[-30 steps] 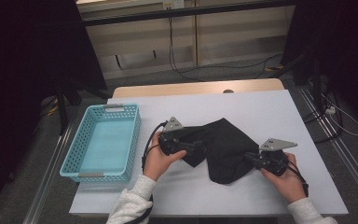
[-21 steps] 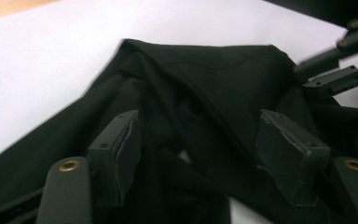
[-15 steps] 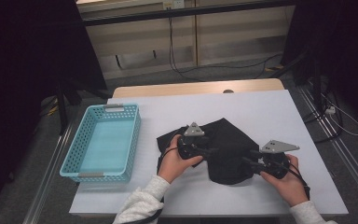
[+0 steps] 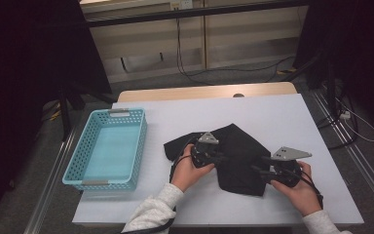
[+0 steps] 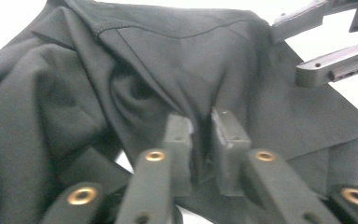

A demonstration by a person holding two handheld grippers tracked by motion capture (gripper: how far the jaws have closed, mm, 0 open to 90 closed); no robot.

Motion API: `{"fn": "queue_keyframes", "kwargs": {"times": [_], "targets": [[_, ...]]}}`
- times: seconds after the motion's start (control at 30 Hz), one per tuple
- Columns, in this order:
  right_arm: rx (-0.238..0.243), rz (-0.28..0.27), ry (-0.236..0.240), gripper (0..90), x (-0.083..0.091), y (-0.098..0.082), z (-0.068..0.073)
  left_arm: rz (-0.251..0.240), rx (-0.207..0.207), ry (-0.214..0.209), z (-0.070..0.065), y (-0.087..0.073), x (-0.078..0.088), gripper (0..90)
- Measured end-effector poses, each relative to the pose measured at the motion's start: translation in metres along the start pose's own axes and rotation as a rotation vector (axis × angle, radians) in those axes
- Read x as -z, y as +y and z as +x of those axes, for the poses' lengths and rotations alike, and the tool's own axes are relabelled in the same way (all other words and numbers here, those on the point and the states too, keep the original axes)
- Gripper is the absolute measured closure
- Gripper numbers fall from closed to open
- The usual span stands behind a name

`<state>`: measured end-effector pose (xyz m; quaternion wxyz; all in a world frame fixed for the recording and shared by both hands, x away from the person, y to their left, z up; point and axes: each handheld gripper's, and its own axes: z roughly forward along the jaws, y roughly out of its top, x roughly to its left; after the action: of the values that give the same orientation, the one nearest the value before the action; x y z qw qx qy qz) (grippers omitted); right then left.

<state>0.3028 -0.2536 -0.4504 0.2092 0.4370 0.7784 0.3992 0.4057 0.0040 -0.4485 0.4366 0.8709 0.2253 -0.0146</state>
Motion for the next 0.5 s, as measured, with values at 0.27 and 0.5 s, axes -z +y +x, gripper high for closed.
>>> {"fn": "queue_keyframes", "kwargs": {"times": [0.27, 0.5], "targets": [[0.019, -0.003, 0.027, 35.6, -0.003, 0.003, 0.009, -0.037, 0.035, 0.019, 0.004, 0.006, 0.014, 85.6], [0.091, -0.006, 0.073, 24.6, -0.014, 0.01, 0.034, -0.08, 0.065, 0.043, 0.007, 0.011, 0.03, 85.9]]}}
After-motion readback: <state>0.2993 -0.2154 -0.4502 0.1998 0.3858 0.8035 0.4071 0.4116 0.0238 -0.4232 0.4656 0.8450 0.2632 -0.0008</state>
